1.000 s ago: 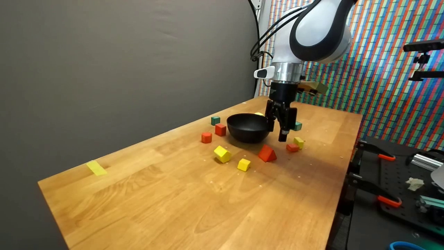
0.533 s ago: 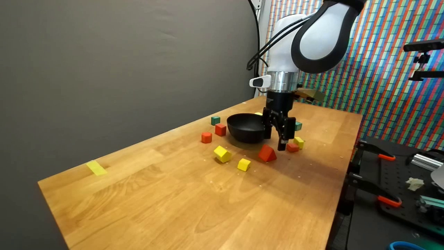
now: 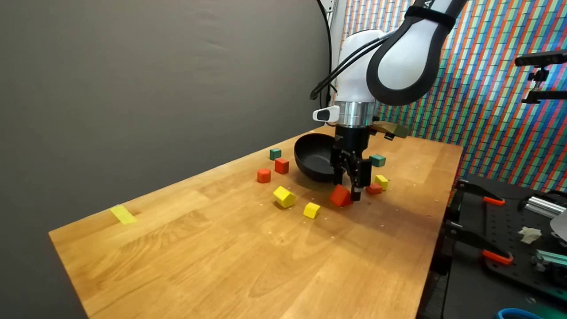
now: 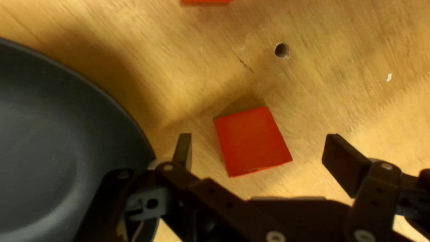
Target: Pick up all the cube boxes on the table and put them inside the bowl
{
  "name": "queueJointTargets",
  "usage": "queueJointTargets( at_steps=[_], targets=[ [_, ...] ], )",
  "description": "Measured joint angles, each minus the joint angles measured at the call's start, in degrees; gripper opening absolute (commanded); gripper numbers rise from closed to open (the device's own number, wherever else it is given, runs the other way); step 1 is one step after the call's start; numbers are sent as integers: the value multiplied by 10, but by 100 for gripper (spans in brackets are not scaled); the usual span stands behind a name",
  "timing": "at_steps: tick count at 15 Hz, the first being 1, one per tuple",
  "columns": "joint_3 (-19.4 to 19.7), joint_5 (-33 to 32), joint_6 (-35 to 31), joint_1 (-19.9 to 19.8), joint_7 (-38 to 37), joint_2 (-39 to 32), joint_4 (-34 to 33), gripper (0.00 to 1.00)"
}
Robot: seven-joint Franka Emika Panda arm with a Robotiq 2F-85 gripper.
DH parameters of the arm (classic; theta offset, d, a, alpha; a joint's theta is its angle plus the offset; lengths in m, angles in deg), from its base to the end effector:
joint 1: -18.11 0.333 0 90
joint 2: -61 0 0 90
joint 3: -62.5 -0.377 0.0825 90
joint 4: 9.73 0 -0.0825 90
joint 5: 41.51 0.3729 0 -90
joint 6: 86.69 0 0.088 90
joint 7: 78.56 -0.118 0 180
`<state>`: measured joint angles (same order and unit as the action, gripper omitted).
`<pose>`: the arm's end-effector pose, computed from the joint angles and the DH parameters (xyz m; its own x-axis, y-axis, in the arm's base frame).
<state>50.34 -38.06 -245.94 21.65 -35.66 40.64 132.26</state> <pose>0.4645 0.1311 0.2085 0.5787 0.8152 0.0249 0.8126 -0.5738 -0.1021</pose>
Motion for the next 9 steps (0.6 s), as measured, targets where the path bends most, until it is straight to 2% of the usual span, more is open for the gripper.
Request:
queueJointTargets(
  at_steps=[6,8,9],
  targets=[
    [-7,-4,0,-2,-11,-19,-15,33],
    [-7,-8,0,-3,-16,-20,-16,20],
    [-7,-10,0,-3,-18,-20,-17,20]
  ],
)
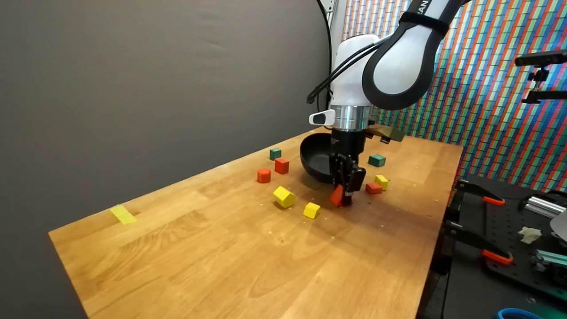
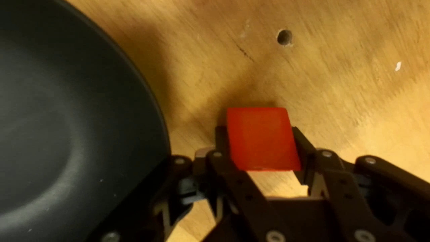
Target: Pick up all the cube boxes on the table and put them inside the bowl
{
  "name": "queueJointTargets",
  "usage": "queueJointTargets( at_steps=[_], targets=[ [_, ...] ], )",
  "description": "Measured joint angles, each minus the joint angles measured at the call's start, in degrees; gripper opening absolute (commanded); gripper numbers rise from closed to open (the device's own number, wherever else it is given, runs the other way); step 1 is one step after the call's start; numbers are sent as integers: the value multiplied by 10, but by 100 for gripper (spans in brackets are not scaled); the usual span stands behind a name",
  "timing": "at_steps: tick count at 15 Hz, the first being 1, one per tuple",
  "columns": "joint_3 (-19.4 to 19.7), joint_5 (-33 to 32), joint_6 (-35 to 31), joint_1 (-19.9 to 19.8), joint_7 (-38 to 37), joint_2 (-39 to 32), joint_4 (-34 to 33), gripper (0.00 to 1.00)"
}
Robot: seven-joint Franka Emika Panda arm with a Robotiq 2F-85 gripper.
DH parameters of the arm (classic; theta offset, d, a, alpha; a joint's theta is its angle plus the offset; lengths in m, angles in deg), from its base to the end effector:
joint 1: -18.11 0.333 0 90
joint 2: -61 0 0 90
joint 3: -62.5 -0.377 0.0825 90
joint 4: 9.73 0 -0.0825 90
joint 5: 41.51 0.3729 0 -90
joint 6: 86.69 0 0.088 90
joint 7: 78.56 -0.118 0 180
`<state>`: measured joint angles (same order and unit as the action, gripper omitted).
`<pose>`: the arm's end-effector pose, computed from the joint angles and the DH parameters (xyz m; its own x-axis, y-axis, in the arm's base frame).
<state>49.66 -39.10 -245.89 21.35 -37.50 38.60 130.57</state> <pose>0.4718 0.1376 0.2001 0.5879 0.8086 0.0221 0.8053 -0.5825 -0.1100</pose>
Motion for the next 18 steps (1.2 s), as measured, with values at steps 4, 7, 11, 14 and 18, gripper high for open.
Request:
queueJointTargets(
  at_steps=[4,7,11,14,18],
  targets=[
    [0,-17,1,0,-19,2,-3,20],
    [3,-44,2,0,-43,34,-2,20],
    [28,-125,1,8,-99,123,10,20],
    [70,-207,1,7,-156,161,8,20],
    [96,-207,13,-9,-168,132,-24,20]
  ],
)
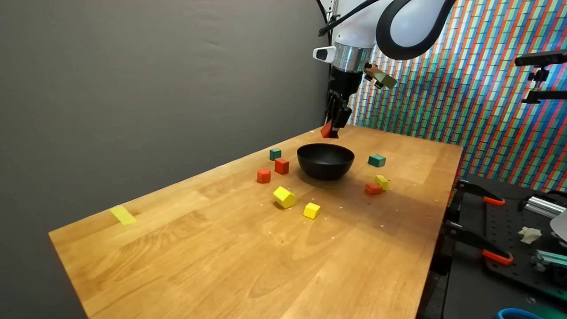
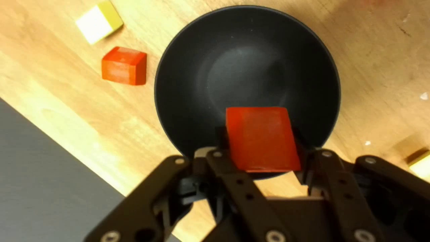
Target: Pick up all the cube boxes on the table and put them inside the bowl
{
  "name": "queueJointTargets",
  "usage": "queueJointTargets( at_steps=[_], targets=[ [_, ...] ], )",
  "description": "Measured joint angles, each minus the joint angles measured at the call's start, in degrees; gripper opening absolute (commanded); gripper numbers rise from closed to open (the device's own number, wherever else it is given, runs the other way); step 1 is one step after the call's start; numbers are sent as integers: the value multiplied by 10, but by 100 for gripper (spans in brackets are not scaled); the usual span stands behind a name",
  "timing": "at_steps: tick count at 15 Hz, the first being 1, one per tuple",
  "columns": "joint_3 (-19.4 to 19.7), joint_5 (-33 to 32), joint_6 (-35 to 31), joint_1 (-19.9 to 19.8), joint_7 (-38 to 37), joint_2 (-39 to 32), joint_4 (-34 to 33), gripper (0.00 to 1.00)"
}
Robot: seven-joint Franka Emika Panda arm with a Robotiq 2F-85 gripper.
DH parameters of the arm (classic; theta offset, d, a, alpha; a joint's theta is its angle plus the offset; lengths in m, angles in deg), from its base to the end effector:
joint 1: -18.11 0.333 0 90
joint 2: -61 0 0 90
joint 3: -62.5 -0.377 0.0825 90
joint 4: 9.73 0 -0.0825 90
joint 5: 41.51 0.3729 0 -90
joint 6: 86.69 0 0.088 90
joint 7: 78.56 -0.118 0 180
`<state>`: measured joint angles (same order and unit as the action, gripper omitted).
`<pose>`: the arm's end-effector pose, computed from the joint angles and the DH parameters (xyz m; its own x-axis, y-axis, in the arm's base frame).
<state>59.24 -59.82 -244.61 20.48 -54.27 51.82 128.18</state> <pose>0.5169 0.0624 0.3236 0.6835 0.7251 0.0840 0.6980 -0.6828 0.2158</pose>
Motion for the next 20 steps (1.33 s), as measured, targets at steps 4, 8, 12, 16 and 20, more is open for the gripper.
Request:
queueJointTargets(
  at_steps=[4,8,12,16,20],
  targets=[
    [-4,57,27,-13,15,-57,-49,77],
    [-5,79,58,-23,15,-76,-89,100],
    [-24,140,132,-21,-23,-61,-126,100],
    [-42,160,272,25,-173,-52,-185,100],
    [-62,189,373,71,-264,-87,-247,100]
  ],
)
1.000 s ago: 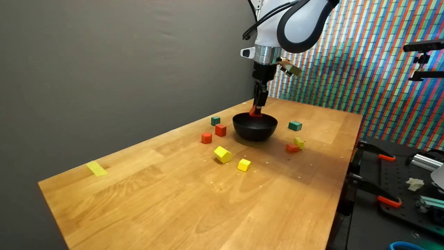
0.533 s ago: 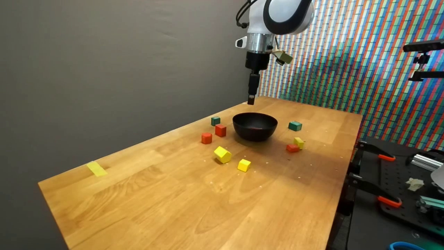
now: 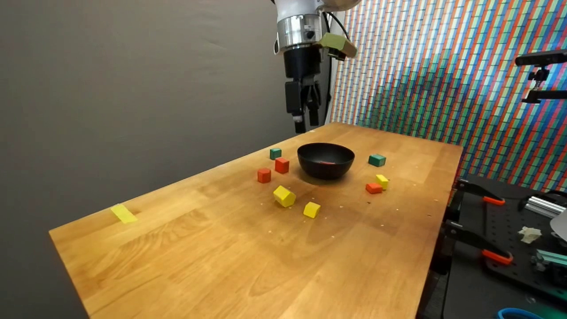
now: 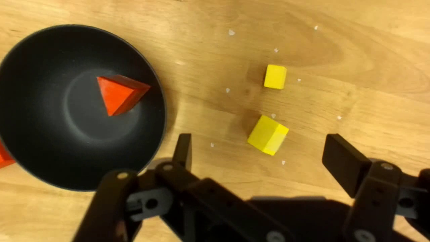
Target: Pick up all the cube boxes on the table and put them inside the bowl
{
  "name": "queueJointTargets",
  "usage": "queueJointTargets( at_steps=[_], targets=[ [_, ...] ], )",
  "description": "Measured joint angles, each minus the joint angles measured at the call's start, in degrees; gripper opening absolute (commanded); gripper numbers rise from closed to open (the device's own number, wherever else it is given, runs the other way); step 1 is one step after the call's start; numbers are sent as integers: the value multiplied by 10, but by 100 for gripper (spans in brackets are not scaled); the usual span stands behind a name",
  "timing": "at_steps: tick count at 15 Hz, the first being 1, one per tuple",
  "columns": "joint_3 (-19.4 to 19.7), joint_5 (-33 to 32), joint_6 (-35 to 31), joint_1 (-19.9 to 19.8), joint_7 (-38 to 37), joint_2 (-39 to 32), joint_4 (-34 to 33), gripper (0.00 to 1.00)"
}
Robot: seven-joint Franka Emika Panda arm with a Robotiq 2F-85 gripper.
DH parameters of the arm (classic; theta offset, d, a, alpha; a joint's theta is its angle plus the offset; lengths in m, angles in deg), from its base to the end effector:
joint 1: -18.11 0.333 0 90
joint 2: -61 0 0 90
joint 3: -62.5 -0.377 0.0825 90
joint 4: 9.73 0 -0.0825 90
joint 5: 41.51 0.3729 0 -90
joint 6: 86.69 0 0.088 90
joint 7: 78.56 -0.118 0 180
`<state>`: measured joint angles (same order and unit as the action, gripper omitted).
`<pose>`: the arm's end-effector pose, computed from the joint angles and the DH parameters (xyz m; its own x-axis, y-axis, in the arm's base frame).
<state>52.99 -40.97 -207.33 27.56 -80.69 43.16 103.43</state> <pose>0.5643 0.1883 0.3547 0.9431 0.2809 -0.1779 0.2762 -0.9597 -0.0512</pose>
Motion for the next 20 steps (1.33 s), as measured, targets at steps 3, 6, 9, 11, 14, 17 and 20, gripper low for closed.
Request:
queueJointTargets(
  at_steps=[3,6,9,11,14,17,20],
  targets=[
    [3,1,1,2,-10,-13,-5,100],
    [15,42,-2,-4,-52,-19,5,100],
    [20,77,-16,-4,-112,-45,7,100],
    [20,101,-56,1,-153,-66,7,100],
    [20,105,-160,21,-187,-84,13,100],
    [20,105,-175,30,-193,-85,14,100],
    [24,96,-175,33,-196,-92,14,100]
  ],
)
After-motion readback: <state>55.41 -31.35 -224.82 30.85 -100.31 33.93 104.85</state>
